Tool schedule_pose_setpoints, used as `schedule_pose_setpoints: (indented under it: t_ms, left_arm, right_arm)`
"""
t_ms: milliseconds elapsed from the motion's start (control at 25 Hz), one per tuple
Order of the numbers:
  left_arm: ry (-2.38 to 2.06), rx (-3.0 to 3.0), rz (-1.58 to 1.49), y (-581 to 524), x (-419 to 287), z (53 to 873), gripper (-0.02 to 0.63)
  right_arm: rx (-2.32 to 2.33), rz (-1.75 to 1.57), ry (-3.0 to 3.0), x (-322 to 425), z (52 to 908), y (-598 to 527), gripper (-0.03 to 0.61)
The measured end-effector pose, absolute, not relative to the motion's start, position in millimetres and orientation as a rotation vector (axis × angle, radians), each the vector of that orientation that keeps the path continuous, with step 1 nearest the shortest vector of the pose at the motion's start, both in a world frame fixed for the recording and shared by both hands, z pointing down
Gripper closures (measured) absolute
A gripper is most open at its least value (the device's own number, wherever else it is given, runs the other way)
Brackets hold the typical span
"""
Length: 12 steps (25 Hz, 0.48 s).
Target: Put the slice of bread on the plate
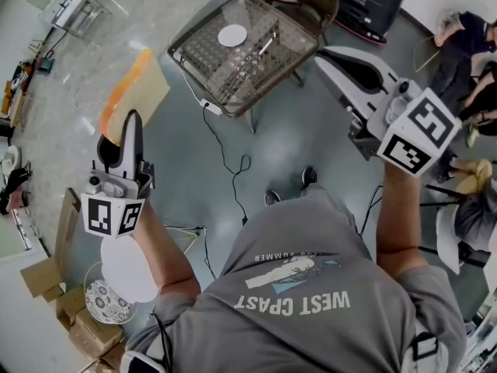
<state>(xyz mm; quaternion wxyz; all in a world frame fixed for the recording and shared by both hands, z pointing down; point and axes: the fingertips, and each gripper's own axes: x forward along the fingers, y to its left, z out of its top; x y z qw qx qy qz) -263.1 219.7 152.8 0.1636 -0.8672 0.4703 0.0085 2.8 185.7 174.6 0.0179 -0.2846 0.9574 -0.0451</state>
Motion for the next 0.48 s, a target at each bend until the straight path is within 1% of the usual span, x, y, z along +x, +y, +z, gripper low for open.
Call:
schedule_pose_setpoints:
  t_ms: [240,480]
  left_arm:
    - [1.357,-2.515,-0.029,193,-236,169,0.514]
    - [1.369,-2.532,-0.051,151,-183,190,0.514]
  right_arm:
    - [-0.801,-0.158,3.017,7,186,155,0.569]
    - [-0.735,-0.158,3.04,41,202,108,0.569]
